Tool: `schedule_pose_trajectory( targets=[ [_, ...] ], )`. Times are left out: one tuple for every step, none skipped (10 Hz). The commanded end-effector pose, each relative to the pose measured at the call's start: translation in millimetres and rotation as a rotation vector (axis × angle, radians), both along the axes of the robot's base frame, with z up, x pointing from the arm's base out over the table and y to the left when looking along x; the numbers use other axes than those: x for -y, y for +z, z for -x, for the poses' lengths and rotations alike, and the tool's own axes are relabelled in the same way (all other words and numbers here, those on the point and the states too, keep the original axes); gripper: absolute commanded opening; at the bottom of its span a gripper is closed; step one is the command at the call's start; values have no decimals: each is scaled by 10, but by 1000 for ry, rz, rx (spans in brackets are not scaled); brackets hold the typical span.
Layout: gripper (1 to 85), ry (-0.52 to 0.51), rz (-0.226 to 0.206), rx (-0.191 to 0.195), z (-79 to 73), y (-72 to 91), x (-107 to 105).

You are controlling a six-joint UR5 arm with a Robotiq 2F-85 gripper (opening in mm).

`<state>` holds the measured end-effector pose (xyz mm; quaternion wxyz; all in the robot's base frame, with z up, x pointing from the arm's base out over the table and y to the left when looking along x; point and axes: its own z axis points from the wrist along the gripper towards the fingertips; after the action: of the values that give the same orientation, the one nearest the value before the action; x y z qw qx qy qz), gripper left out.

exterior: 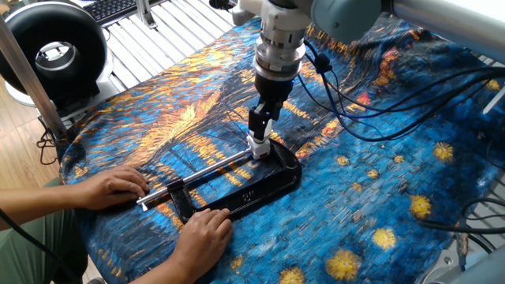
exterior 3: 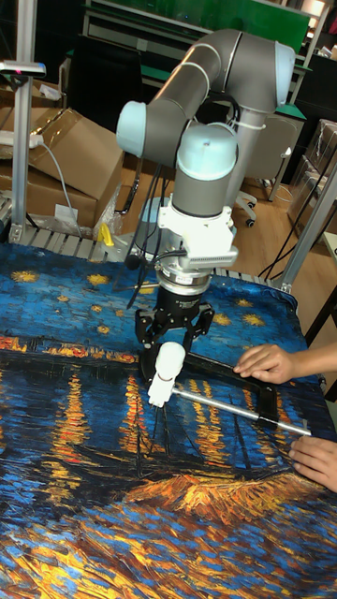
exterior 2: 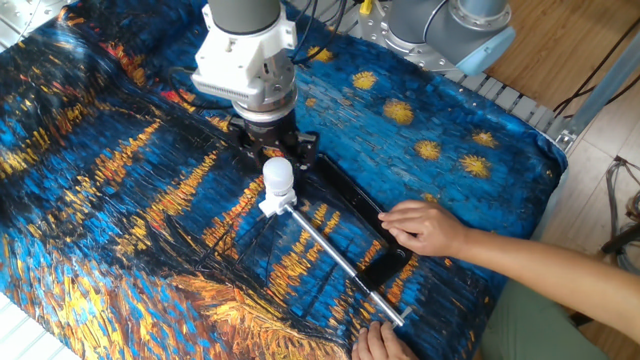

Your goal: Install the light bulb by rotating it

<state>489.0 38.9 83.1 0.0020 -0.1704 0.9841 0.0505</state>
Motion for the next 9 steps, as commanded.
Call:
schedule_pose_trajectory(
  targets=[
    [677,82,15,-14,45,53,25],
    [677,151,51,-3,34,90,80],
    [673,234,72,3,31,142,76],
    [673,295,60,9,30,192,6],
    [680,398,72,36,-13,217,-11],
    [680,488,62,63,-44,202,-95],
    [680,608,101,107,-145,166,-87],
    [677,664,111,123,-161,138,-131],
    [677,719,123,139,-195,124,-146]
  ],
)
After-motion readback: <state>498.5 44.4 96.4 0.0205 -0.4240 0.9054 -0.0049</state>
